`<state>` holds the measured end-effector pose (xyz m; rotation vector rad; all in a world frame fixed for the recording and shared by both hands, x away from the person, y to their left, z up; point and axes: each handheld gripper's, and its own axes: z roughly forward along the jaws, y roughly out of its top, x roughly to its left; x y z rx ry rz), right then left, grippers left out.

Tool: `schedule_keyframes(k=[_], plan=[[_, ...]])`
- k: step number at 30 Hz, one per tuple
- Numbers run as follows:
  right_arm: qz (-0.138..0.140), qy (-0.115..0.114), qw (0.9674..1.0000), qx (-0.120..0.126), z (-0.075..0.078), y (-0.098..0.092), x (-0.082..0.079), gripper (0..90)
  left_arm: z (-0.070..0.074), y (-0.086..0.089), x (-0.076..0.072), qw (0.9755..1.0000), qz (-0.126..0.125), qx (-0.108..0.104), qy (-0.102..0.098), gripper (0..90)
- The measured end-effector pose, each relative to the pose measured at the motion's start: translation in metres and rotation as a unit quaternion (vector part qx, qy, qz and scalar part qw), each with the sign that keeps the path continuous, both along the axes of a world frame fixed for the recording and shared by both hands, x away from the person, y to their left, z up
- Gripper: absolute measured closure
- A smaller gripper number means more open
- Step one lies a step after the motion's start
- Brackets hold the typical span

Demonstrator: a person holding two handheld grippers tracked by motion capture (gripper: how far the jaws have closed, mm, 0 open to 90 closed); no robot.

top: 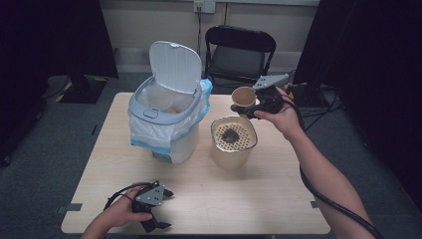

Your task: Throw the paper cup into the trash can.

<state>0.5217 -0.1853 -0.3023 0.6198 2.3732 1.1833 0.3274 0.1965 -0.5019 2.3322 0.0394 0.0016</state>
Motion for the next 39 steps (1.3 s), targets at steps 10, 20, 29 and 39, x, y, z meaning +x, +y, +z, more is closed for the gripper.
schedule_keyframes(k=[10,20,29,39], plan=[[0.006,0.008,0.9999,0.001,0.014,0.005,0.002,27.4,0.0,0.0,0.0,1.0,0.001,-0.001,0.001,2.6],[0.011,0.013,0.9998,0.014,0.029,0.011,0.004,27.3,0.0,0.0,0.0,1.0,0.001,-0.001,0.001,2.7],[0.022,0.021,0.9994,0.017,0.036,0.02,0.005,27.3,0.0,0.0,0.0,1.0,0.0,-0.001,0.001,2.6],[0.037,0.021,0.999,0.016,0.05,0.032,0.006,27.4,0.0,0.0,0.0,1.0,0.001,0.0,0.0,2.6]])
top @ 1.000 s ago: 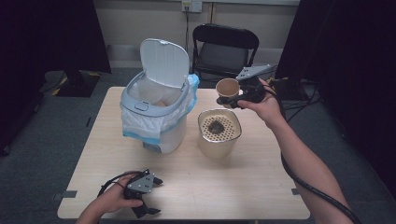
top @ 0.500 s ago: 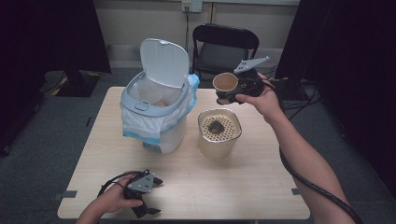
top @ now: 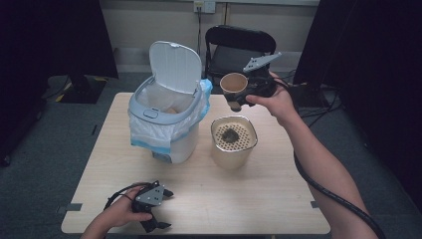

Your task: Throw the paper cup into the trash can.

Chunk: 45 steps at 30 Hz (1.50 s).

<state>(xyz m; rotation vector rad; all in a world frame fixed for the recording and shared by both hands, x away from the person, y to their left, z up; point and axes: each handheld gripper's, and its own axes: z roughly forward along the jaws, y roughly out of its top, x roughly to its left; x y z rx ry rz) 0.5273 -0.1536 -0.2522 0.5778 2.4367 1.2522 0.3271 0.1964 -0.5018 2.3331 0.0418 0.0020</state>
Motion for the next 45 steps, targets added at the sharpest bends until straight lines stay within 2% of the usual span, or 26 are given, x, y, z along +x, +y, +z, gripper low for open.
schedule_keyframes(k=[25,30,45], plan=[[0.035,0.008,0.9993,-0.005,0.036,0.041,0.0,27.4,0.0,0.0,0.0,1.0,0.0,0.001,0.0,2.6],[0.039,0.012,0.9991,0.012,0.044,0.049,0.0,27.3,0.0,0.0,0.0,1.0,0.0,0.001,0.0,2.6],[0.057,0.006,0.9983,0.015,0.061,0.078,-0.001,27.3,0.0,0.0,0.0,1.0,-0.001,0.0,0.002,2.6]])
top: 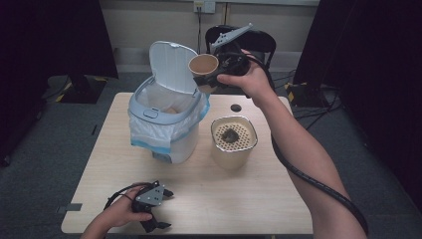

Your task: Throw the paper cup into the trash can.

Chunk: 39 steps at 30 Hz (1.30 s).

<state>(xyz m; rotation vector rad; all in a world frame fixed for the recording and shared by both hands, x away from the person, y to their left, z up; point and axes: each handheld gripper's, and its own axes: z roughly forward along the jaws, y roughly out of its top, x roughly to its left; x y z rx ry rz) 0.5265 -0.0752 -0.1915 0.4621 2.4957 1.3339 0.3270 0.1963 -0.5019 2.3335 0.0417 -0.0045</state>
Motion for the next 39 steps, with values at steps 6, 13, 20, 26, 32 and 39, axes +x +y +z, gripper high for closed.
schedule_keyframes(k=[6,13,20,26,32,39], plan=[[0.004,0.002,1.0,-0.002,0.0,0.013,0.002,27.2,0.0,0.0,0.0,1.0,0.0,0.0,0.0,2.6],[0.008,0.007,0.9999,0.01,-0.003,0.025,0.004,27.2,0.0,0.0,0.0,1.0,0.001,0.0,0.0,2.6],[0.015,0.012,0.9998,0.011,-0.008,0.039,0.005,27.2,0.0,0.0,0.0,1.0,0.0,0.0,0.0,2.6],[0.021,0.013,0.9996,0.012,-0.011,0.05,0.005,27.2,0.0,0.0,0.0,1.0,0.001,0.0,0.001,2.6],[0.025,0.015,0.9995,0.012,-0.015,0.06,0.006,27.1,0.0,0.0,0.0,1.0,0.001,-0.001,0.002,2.6],[0.031,0.018,0.9993,0.009,-0.023,0.071,0.008,27.0,0.0,0.0,0.0,1.0,0.001,-0.001,0.002,2.6]])
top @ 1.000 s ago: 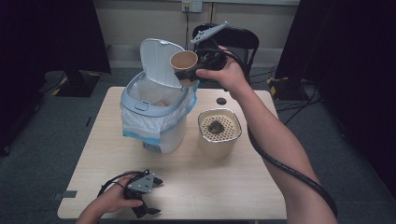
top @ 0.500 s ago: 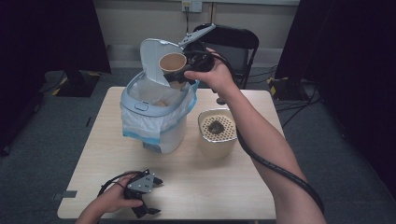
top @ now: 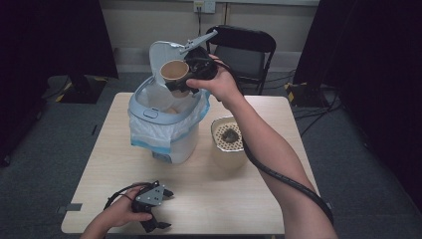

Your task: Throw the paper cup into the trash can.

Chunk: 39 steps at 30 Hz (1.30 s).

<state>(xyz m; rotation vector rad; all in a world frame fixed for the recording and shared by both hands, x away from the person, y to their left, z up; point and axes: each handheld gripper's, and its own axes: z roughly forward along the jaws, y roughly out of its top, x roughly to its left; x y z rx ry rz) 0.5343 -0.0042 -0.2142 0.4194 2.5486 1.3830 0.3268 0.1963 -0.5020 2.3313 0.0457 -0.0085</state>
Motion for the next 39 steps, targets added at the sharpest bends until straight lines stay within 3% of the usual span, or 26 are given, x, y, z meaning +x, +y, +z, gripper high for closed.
schedule_keyframes(k=[26,29,32,33,39], plan=[[0.012,0.019,0.9997,0.003,-0.028,0.026,0.009,25.9,0.0,0.0,0.0,1.0,0.0,0.002,0.0,2.3],[0.009,0.028,0.9995,0.01,-0.031,0.027,0.01,24.2,0.0,0.0,0.0,1.0,0.0,0.002,0.0,2.3],[0.001,0.045,0.999,0.006,-0.033,0.027,0.01,13.3,0.0,0.0,0.0,1.0,0.0,0.002,0.0,2.3],[0.004,0.045,0.999,0.002,-0.033,0.027,0.01,16.6,0.0,0.0,0.0,1.0,0.0,0.002,0.0,2.3],[0.009,0.044,0.999,-0.004,-0.031,0.02,0.006,14.3,0.0,0.0,0.0,1.0,0.0,0.002,0.0,2.3]])
